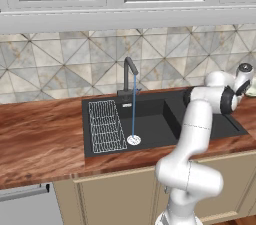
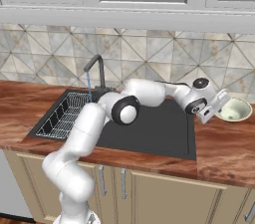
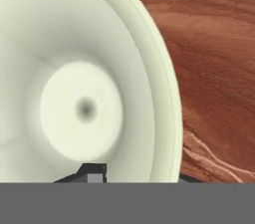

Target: Rinse each bowl for a few seconds and place them down in the sink or on the counter.

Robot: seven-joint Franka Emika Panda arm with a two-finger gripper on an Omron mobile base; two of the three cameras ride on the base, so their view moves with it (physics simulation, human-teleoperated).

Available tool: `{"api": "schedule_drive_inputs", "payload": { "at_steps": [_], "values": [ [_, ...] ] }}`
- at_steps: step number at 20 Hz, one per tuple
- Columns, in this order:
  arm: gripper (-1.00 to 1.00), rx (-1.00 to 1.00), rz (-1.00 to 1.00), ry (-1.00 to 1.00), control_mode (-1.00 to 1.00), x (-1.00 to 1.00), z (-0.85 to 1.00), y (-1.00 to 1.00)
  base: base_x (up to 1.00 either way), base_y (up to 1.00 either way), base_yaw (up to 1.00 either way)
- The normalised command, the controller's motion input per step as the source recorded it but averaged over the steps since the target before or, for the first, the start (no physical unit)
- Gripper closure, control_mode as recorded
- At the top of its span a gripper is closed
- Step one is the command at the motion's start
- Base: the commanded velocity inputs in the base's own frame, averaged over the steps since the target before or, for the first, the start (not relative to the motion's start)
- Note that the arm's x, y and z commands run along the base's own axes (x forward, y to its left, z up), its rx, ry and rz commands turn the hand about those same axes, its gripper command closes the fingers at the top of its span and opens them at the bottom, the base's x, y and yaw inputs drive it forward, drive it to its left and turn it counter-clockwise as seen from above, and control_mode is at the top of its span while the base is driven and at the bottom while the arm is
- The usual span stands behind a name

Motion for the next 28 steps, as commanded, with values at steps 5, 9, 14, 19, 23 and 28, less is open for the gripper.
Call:
{"api": "schedule_drive_inputs", "payload": {
  "at_steps": [5, 9, 14, 19, 23, 28],
  "values": [
    [1.0, -0.04, 0.14, 0.03, -1.0, -0.17, 0.4, 0.27, 0.0, 0.0, 0.0],
    [1.0, -0.04, 0.15, 0.05, -1.0, -0.06, 0.42, 0.3, 0.0, 0.0, 0.0],
    [1.0, -0.04, 0.13, 0.04, -1.0, -0.13, 0.44, 0.29, 0.0, 0.0, 0.0],
    [1.0, -0.03, 0.13, 0.03, -1.0, -0.16, 0.42, 0.27, 0.0, 0.0, 0.0],
    [1.0, -0.01, 0.14, 0.02, -1.0, -0.21, 0.31, 0.23, 0.0, 0.0, 0.0],
    [1.0, 0.0, 0.15, 0.01, -1.0, -0.18, 0.2, 0.2, 0.0, 0.0, 0.0]
  ]
}}
